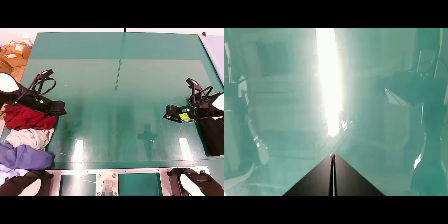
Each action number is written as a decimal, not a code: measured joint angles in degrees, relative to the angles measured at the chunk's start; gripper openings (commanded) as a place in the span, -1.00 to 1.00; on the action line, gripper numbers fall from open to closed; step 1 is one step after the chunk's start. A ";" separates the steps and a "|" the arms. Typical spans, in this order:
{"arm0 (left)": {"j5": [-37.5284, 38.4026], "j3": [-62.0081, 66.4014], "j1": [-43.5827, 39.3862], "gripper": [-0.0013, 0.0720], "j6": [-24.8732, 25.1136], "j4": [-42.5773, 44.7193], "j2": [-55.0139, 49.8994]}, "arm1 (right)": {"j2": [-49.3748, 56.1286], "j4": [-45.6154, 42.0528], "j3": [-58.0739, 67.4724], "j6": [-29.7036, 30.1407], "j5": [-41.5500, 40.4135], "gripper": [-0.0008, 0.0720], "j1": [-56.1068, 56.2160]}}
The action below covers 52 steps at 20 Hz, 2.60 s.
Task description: Fold the shirts.
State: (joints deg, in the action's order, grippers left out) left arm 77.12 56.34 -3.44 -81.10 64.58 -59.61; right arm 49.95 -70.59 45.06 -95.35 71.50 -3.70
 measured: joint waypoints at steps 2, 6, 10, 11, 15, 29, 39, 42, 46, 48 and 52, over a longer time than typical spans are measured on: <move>-0.96 -0.04 -0.02 -0.59 -0.02 2.21 0.00 | -0.02 0.00 0.00 -0.02 0.00 -0.92 0.02; -4.24 -0.13 0.33 0.97 -5.90 18.23 -0.20 | -0.02 0.07 0.00 -0.02 0.00 -0.92 0.04; -11.85 -1.64 5.66 0.97 -11.87 33.73 -3.96 | -0.02 0.07 0.02 -0.02 -0.02 -0.92 0.04; -13.42 -2.16 7.41 0.97 -12.55 35.41 -5.75 | -0.02 0.07 0.00 -0.02 -0.02 -0.92 0.07; -18.23 -3.26 12.63 -0.10 -13.27 39.28 -14.21 | -0.02 0.07 0.00 0.00 -0.02 -0.92 0.07; -5.05 27.36 -9.75 -0.89 -7.10 22.40 -8.48 | 0.28 0.33 0.00 -0.02 -6.40 -0.92 0.07; -11.61 26.60 -32.39 0.96 -9.09 8.39 -17.46 | 0.61 0.07 0.85 1.51 -8.55 0.03 -1.05; -5.38 25.73 -28.52 0.96 -9.51 7.96 -18.93 | 1.92 0.02 1.25 2.95 -7.72 0.10 -4.92; -0.92 19.04 -25.09 0.96 -9.68 6.64 -19.58 | 8.50 3.06 1.44 6.19 -8.28 0.10 -12.70; -5.14 13.31 -24.39 0.96 -9.84 4.15 -19.82 | 13.79 8.46 1.88 9.49 -9.84 0.10 -15.32; -21.46 5.84 -23.89 0.91 -10.82 0.55 -21.35 | 26.05 17.90 5.55 16.09 -13.33 0.10 -15.63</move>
State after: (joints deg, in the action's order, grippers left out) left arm 55.66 62.17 -27.33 -91.92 65.12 -80.97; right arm 76.01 -52.69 50.61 -79.26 58.17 -19.33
